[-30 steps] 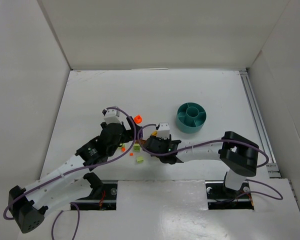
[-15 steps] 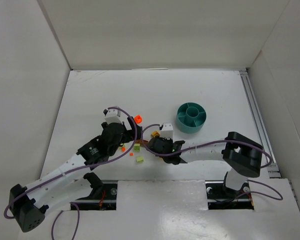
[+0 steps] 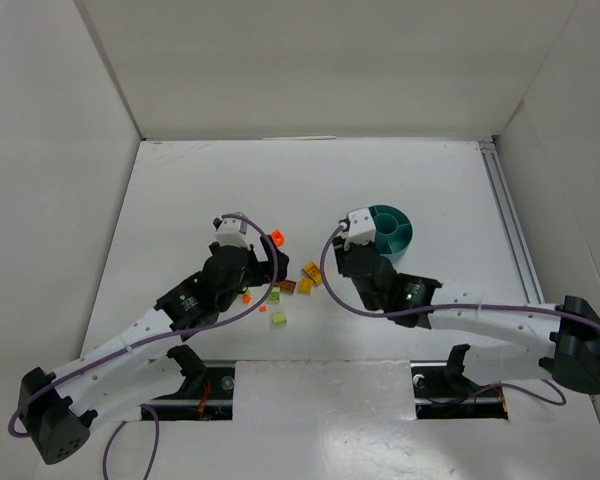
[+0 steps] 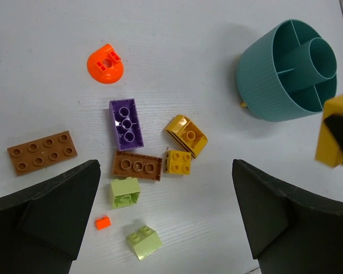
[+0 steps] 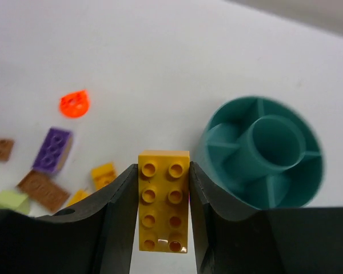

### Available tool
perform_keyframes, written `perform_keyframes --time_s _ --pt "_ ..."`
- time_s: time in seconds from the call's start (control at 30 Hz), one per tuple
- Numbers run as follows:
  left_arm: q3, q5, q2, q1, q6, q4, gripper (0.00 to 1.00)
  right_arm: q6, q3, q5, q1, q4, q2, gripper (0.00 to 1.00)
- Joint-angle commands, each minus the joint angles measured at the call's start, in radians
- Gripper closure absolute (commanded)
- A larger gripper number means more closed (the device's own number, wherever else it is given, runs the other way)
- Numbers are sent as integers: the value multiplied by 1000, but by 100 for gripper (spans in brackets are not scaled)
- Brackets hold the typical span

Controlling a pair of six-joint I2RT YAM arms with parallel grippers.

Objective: Sort the legos into containers by color

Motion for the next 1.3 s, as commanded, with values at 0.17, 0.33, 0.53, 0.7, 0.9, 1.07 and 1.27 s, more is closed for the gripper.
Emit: perform_keyframes --time_s 0.17,0.33,0.53,0.7,0.9,1.07,1.27 --pt "-18 59 23 -4 64 103 1 -589 -11 -528 -308 308 -30 71" --pt "-18 77 63 -4 92 123 1 -695 56 -840 -498 373 76 72" --pt "-18 77 94 -4 102 154 1 -740 95 -1057 -599 451 176 72" --pt "-9 97 114 -4 130 163 1 -728 65 -1147 -687 508 214 72" --pt "0 117 149 -4 150 181 1 -717 30 -1301 -748 569 254 70" --pt "18 148 197 -4 150 190 1 -705 30 -1364 -757 569 317 70" --pt "29 158 228 -4 150 190 1 -672 -21 -1382 -787 631 314 70"
